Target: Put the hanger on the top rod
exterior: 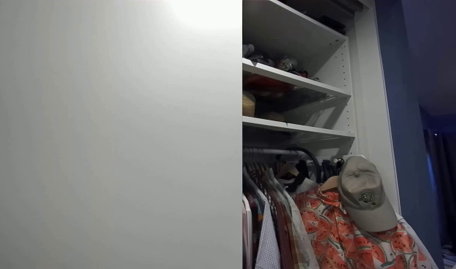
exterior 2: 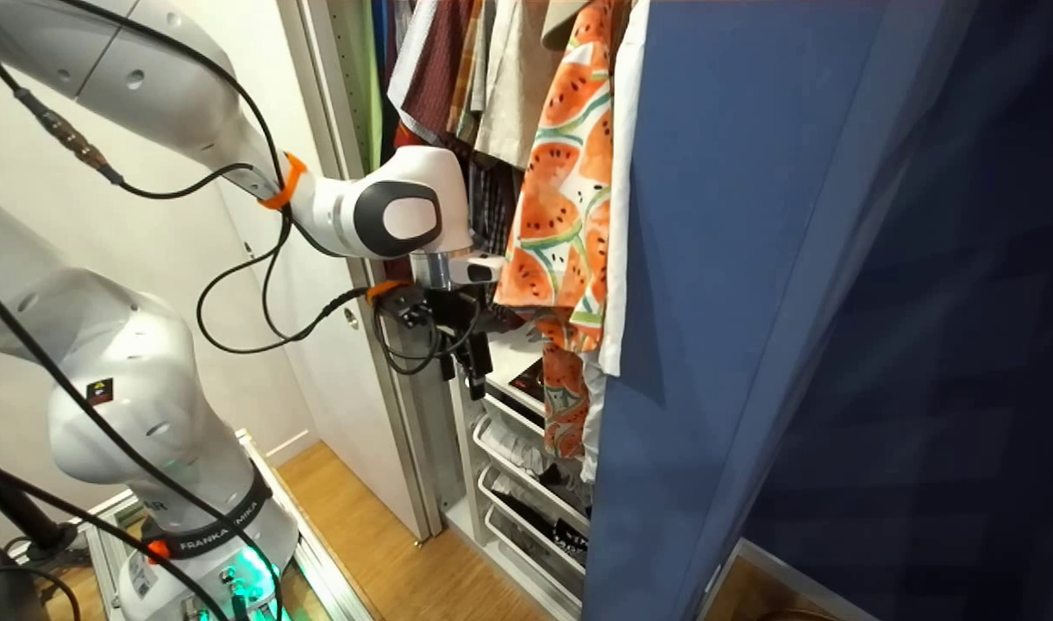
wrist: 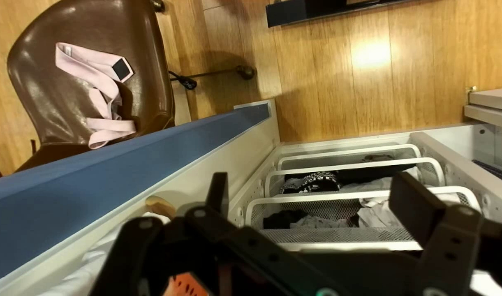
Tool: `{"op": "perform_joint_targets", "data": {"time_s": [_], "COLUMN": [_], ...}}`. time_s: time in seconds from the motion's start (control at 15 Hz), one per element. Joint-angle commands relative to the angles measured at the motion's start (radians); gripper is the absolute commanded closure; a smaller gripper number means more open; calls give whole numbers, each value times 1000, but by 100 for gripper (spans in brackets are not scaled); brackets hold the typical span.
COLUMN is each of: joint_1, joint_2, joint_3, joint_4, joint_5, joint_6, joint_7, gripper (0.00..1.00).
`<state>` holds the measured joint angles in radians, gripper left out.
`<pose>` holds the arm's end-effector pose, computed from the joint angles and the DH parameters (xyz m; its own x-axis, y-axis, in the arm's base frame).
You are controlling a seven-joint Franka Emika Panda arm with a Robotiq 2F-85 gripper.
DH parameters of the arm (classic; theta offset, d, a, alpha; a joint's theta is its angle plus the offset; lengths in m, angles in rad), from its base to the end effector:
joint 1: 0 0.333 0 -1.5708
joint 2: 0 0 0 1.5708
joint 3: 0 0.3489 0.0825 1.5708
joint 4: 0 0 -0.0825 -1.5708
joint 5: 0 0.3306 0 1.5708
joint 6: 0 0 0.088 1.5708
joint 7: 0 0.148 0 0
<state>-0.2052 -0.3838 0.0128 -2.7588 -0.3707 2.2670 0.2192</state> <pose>0.2992 -0.0796 0.3527 0.9825 -0.1682 -0.0802 -0.1397 -0.9498 0.2799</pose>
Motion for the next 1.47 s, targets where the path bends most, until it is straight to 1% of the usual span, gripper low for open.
{"op": "perform_joint_targets", "data": {"time_s": [0.0,0.07,0.2,0.33,0.47,0.53,0.67,0.73,0.8,0.93,1.13,1.2,1.27,1.33,1.4], "joint_1": [-19,-15,-22,-7,26,33,36,37,68,72,85,86,73,57,43], "joint_2": [20,40,115,173,246,275,320,340,281,304,297,309,339,369,397], "joint_3": [69,83,113,125,97,84,42,10,23,1,2,-1,-28,-49,-73], "joint_4": [22,25,33,51,73,78,86,92,63,69,69,74,78,82,87], "joint_5": [-134,-171,-300,-436,-498,-541,-653,-640,-591,-594,-593,-616,-646,-704,-739], "joint_6": [-61,-64,-58,-68,-34,-19,57,109,41,53,50,88,211,292,372], "joint_7": [113,136,231,302,322,337,333,305,313,311,311,336,338,337,336], "gripper": [0,0,0,0,0,0,0,0,0,0,0,0,0,0,0]}}
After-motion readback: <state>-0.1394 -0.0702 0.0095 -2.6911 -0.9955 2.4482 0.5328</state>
